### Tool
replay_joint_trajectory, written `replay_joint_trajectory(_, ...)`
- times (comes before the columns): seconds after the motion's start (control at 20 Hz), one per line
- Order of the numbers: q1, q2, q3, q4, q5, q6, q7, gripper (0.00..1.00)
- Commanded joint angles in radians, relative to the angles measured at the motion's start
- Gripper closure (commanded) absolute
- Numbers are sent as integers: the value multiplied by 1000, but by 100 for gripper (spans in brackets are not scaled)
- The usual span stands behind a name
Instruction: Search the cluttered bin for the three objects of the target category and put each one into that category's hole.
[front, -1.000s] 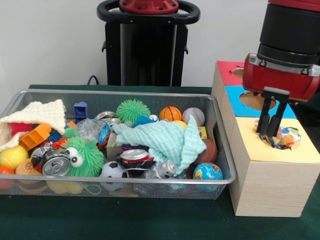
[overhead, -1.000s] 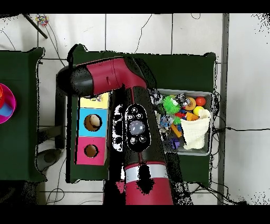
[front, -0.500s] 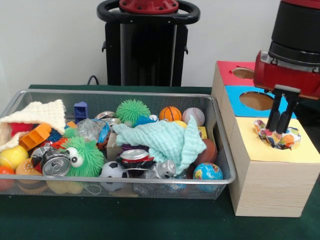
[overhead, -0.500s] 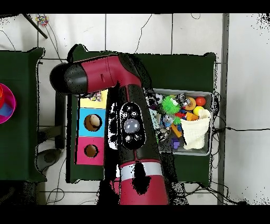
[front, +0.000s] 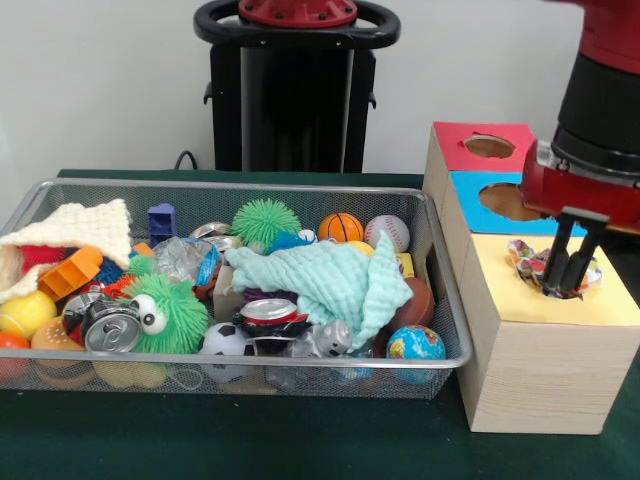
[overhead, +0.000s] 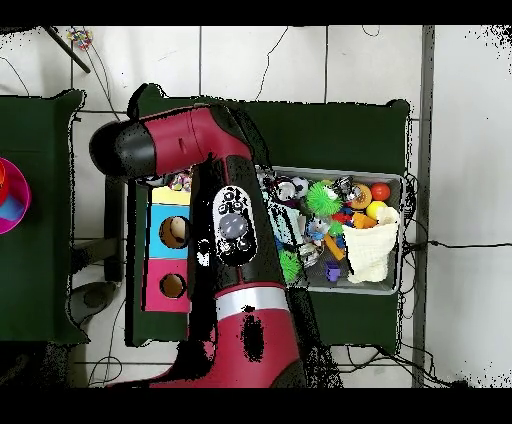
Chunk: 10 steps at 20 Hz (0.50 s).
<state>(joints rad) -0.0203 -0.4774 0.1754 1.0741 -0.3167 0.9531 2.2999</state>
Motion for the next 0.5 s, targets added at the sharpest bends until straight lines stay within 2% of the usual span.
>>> replay_joint_trajectory(0.05, 9, 98, 97, -15, -43, 62, -218, 100)
replay_joint_trajectory(0.25, 19, 137, 109, -43, -47, 81, -244, 100)
replay_joint_trajectory(0.5, 20, 118, 110, -46, -44, 192, -297, 100)
